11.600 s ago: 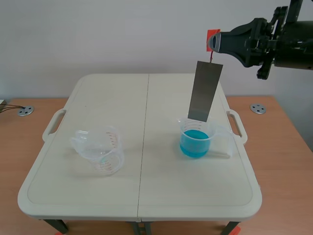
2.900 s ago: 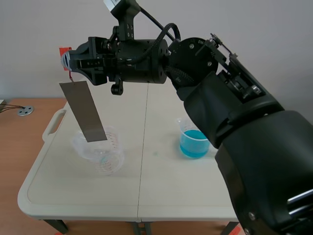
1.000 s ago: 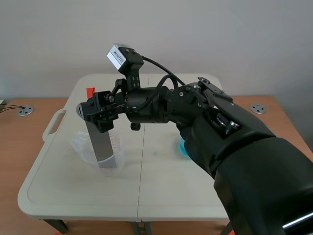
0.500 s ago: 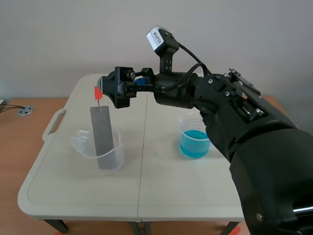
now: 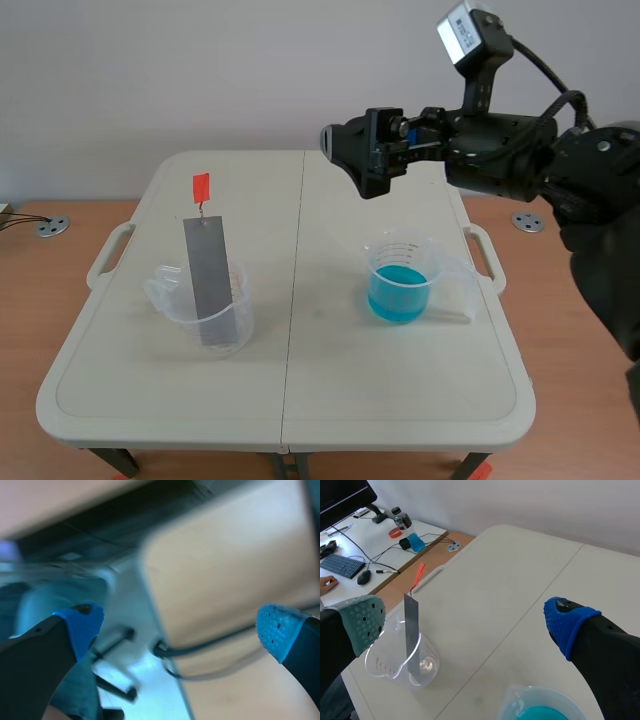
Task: Hold the metal plate by the orange handle, dip it into the blue solution, take it out and point at it, then put the plate back in the beaker on the left.
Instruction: 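Return to the home posture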
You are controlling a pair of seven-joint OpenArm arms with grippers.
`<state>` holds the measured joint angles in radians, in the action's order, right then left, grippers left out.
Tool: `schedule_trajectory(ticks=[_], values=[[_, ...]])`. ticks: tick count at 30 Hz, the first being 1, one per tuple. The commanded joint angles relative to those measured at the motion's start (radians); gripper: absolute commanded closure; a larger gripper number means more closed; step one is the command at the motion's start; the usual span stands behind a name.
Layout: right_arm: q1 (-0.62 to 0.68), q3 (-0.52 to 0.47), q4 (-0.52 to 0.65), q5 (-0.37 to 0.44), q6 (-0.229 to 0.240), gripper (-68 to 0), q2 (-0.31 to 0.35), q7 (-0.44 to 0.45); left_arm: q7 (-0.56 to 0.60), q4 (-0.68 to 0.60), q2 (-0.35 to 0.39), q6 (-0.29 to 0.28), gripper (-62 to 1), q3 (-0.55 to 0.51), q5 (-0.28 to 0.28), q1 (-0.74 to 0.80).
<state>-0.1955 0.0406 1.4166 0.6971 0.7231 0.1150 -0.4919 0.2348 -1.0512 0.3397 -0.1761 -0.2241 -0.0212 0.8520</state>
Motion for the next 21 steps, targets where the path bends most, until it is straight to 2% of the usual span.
schedule_trajectory(ticks=[1, 5, 10, 15, 21], values=[[0.019, -0.021, 0.052, 0.034, 0.007, -66.4, 0.027, -0.005, 0.044, -0.070, 0.041, 0.027, -62.3, -0.073, 0.012, 0.051], [0.113, -0.077, 0.154, 0.079, 0.007, -66.3, 0.078, -0.032, 0.095, -0.200, 0.089, 0.085, -62.3, -0.214, 0.096, 0.108], [0.234, -0.125, 0.251, 0.135, 0.007, -66.3, 0.140, -0.049, 0.098, -0.351, 0.180, 0.088, -62.3, -0.340, 0.193, 0.123], [0.347, -0.165, 0.327, 0.182, 0.007, -66.3, 0.200, -0.048, 0.098, -0.488, 0.294, 0.085, -62.3, -0.355, 0.258, 0.102], [0.460, -0.212, 0.363, 0.212, 0.008, -66.3, 0.242, -0.047, 0.075, -0.633, 0.358, 0.064, -62.3, -0.343, 0.319, -0.002]])
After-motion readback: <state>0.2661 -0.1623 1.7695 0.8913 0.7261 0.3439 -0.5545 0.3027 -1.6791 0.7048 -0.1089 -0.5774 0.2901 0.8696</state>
